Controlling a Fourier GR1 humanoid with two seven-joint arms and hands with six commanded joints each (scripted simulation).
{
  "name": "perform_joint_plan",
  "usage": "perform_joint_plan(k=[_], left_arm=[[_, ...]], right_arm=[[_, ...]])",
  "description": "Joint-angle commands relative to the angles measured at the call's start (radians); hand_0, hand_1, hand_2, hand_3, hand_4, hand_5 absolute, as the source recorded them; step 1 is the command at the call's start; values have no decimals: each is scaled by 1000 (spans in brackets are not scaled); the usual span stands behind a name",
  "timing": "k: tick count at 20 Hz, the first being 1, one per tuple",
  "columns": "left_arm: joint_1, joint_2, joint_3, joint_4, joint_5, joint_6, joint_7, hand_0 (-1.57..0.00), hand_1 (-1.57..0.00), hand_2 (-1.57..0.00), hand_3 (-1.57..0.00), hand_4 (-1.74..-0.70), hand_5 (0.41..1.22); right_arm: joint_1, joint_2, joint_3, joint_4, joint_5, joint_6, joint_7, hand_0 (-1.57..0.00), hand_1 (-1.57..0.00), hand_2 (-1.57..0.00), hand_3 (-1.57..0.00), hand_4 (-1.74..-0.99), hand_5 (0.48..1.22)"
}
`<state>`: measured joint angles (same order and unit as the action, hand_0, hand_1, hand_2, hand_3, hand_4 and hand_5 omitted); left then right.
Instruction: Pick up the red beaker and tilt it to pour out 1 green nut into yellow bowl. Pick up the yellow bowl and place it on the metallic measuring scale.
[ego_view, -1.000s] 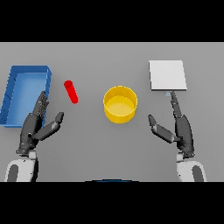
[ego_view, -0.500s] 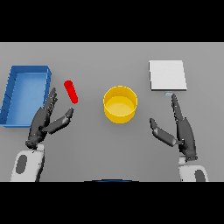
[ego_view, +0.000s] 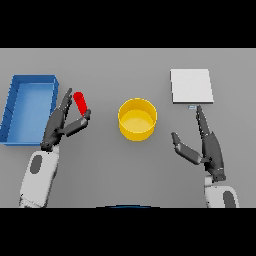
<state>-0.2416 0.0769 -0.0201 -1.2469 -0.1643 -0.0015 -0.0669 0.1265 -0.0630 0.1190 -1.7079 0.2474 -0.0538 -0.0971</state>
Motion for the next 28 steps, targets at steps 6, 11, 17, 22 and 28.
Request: perform_joint_plan(k=[6,11,17,22,28], left_arm=[[-106,4,21,132,-16,12,-32,1,1,1,1,-1298,691],[-179,-12,34,214,-13,16,-17,1,1,1,1,-1289,683],[-226,-17,67,299,14,2,-85,1,1,1,1,-1335,698],[-273,-47,115,359,43,52,-88,-441,-481,-523,-547,-1448,871],[-303,-42,77,401,-4,63,-121,-1273,-1285,-1296,-1189,-1544,1129]], right_arm=[[8,-9,-11,-9,-14,6,-7,1,1,1,1,-1272,644],[14,-1,-9,-19,-24,9,2,1,1,1,1,-1268,641],[11,-3,-9,-12,-15,5,11,1,1,1,1,-1263,640],[20,-3,-4,-25,-3,-2,8,1,1,1,1,-1257,645],[17,-1,-14,-13,-12,-6,1,1,1,1,1,-1254,644]])
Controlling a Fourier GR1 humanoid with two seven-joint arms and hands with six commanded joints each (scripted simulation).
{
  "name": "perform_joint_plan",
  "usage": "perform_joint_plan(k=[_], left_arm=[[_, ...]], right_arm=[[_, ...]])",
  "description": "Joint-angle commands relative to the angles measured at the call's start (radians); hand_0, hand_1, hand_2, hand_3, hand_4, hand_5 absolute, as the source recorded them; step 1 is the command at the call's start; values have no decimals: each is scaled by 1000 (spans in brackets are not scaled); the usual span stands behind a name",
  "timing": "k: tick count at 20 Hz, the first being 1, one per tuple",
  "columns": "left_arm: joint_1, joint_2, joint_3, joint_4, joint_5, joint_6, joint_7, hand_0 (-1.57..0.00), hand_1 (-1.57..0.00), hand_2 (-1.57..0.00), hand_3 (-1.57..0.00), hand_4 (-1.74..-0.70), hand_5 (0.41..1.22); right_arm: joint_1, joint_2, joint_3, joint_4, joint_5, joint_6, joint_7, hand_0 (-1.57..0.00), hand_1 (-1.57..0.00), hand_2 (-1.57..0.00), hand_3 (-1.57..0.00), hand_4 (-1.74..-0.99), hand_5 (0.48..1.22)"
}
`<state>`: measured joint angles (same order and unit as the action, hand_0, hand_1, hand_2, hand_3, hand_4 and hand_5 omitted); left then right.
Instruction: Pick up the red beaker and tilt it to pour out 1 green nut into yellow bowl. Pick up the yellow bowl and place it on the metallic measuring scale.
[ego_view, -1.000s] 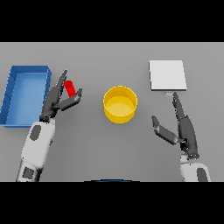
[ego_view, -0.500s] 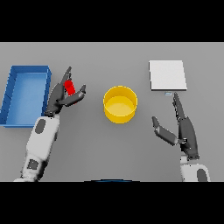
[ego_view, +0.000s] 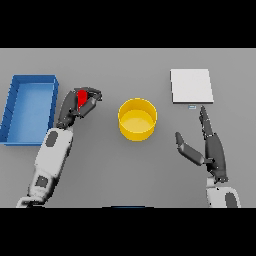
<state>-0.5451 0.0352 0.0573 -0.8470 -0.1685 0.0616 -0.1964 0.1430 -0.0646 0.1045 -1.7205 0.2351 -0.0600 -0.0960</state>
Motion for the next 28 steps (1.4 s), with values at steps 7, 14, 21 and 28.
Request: perform_joint_plan(k=[7,14,21,28], left_arm=[[-4,-22,23,-58,55,32,12,-1509,-1511,-1513,-1491,-1664,1128],[10,49,-92,-238,-9,39,107,-1558,-1558,-1559,-1554,-1725,1117],[-29,119,-273,-300,-157,-2,284,-1564,-1565,-1565,-1562,-1733,1111],[-136,201,-480,-279,-402,-17,445,-1569,-1569,-1569,-1569,-1739,1132]], right_arm=[[20,5,12,-14,11,-1,4,1,1,1,1,-1258,646],[3,-11,7,-10,15,4,-7,1,1,1,1,-1261,661],[3,-12,10,-20,32,-4,22,1,1,1,1,-1256,678],[8,0,20,-27,23,6,22,1,1,1,1,-1255,689]])
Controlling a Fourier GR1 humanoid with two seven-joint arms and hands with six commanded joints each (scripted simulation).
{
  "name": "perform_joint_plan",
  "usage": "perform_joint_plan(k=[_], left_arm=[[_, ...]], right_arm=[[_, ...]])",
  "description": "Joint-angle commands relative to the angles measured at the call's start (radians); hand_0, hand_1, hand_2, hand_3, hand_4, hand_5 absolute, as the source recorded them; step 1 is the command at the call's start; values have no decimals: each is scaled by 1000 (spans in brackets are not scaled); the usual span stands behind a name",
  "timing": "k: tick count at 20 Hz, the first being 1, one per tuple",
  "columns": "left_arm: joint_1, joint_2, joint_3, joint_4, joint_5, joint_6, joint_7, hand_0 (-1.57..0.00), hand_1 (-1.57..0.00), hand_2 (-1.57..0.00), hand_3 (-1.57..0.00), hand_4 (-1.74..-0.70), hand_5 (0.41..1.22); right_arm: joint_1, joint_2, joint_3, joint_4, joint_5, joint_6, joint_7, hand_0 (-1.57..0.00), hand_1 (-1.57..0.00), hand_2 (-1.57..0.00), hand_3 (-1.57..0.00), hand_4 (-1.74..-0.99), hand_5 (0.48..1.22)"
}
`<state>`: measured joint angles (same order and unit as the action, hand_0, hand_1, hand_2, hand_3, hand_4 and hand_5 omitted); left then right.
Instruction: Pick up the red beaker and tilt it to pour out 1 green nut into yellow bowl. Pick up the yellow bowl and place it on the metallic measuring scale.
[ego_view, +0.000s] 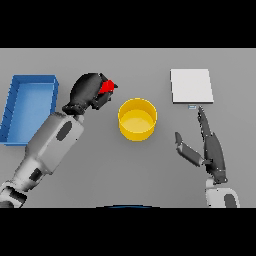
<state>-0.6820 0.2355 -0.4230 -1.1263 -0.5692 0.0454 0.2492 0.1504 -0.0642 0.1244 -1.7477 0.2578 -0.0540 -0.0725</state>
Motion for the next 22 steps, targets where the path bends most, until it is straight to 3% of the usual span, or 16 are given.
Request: perform_joint_plan(k=[1,6,8,9,13,17,20,21,22], left_arm=[[-15,14,-38,4,-42,-12,8,-1570,-1570,-1570,-1569,-1739,1127],[-110,61,-168,57,-170,-73,11,-1571,-1571,-1571,-1570,-1740,1190],[-154,77,-209,71,-205,-112,-1,-1571,-1571,-1571,-1571,-1649,1201],[-173,78,-232,71,-221,-135,0,-1571,-1571,-1571,-1571,-1666,1205],[-262,85,-341,109,-285,-239,-40,-1571,-1571,-1571,-1277,-1701,1215],[-344,76,-451,153,-346,-292,-114,-1571,-1571,-1571,-1451,-1723,1218],[-384,80,-535,179,-396,-338,-134,-1571,-1571,-1571,-1509,-1732,1220],[-395,76,-561,181,-411,-349,-135,-1571,-1571,-1571,-1522,-1734,1220],[-414,68,-580,196,-425,-360,-131,-1571,-1571,-1571,-1532,-1735,1220]], right_arm=[[10,-1,7,-7,10,-1,-3,1,1,1,1,-1256,690],[5,7,9,-8,12,-4,12,1,1,1,1,-1274,704],[11,5,7,-11,2,3,3,1,1,1,1,-1284,705],[11,5,2,-13,-6,3,-3,1,1,1,1,-1283,702],[16,24,-5,4,-26,-2,-23,1,1,1,1,-1292,678],[2,39,-17,27,-55,2,-21,1,1,1,1,-1294,653],[28,34,-15,9,-53,0,-61,1,1,1,1,-1291,640],[17,39,-15,20,-47,-5,-34,1,1,1,1,-1291,634],[25,34,-17,15,-49,-3,-44,1,1,1,1,-1293,631]])
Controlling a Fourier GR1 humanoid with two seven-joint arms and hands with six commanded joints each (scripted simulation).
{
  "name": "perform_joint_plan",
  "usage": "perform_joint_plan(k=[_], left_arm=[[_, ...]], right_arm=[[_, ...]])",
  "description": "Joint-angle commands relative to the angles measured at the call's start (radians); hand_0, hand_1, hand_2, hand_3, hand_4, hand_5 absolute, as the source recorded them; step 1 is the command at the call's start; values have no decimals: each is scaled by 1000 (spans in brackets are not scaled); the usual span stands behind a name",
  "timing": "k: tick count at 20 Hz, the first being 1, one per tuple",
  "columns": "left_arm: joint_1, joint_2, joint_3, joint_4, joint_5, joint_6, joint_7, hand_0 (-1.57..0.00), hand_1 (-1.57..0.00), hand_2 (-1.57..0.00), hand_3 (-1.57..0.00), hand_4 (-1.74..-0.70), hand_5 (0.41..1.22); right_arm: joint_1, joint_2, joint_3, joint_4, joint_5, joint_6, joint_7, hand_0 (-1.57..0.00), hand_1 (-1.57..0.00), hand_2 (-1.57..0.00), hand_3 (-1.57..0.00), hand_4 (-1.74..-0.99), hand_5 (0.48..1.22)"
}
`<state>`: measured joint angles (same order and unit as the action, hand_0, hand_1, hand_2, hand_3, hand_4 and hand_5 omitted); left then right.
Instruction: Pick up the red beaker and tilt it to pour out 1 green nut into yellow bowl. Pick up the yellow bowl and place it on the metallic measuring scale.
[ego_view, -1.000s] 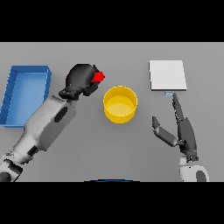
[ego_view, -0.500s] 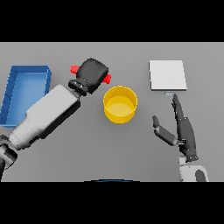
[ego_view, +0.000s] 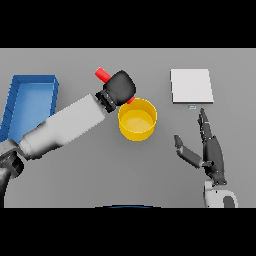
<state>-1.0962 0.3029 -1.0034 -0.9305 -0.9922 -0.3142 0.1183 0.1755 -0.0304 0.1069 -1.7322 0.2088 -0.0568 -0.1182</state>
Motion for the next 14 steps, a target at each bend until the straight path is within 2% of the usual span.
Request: perform_joint_plan(k=[1,5,7,9,14], left_arm=[[-11,4,-25,3,-13,-13,-15,-1571,-1571,-1571,-1539,-1736,1220],[-72,-8,-98,50,-61,5,-52,-1571,-1571,-1571,-1558,-1739,1221],[-102,-4,-128,73,-80,2,-60,-1571,-1571,-1571,-1563,-1738,1221],[-135,-22,-164,85,-94,-31,-77,-1571,-1571,-1571,-1566,-1737,1221],[-196,-37,-251,119,-132,-45,-124,-1571,-1571,-1571,-1569,-1734,1221]], right_arm=[[-2,-4,-4,3,2,-3,3,1,1,1,1,-1291,631],[-36,-5,-7,16,18,-17,51,1,1,1,1,-1276,600],[-16,-1,9,17,38,-18,27,1,1,1,1,-1270,588],[-24,-1,9,15,59,-36,48,1,1,1,1,-1250,583],[-15,5,14,14,64,-41,30,1,1,1,1,-1204,591]])
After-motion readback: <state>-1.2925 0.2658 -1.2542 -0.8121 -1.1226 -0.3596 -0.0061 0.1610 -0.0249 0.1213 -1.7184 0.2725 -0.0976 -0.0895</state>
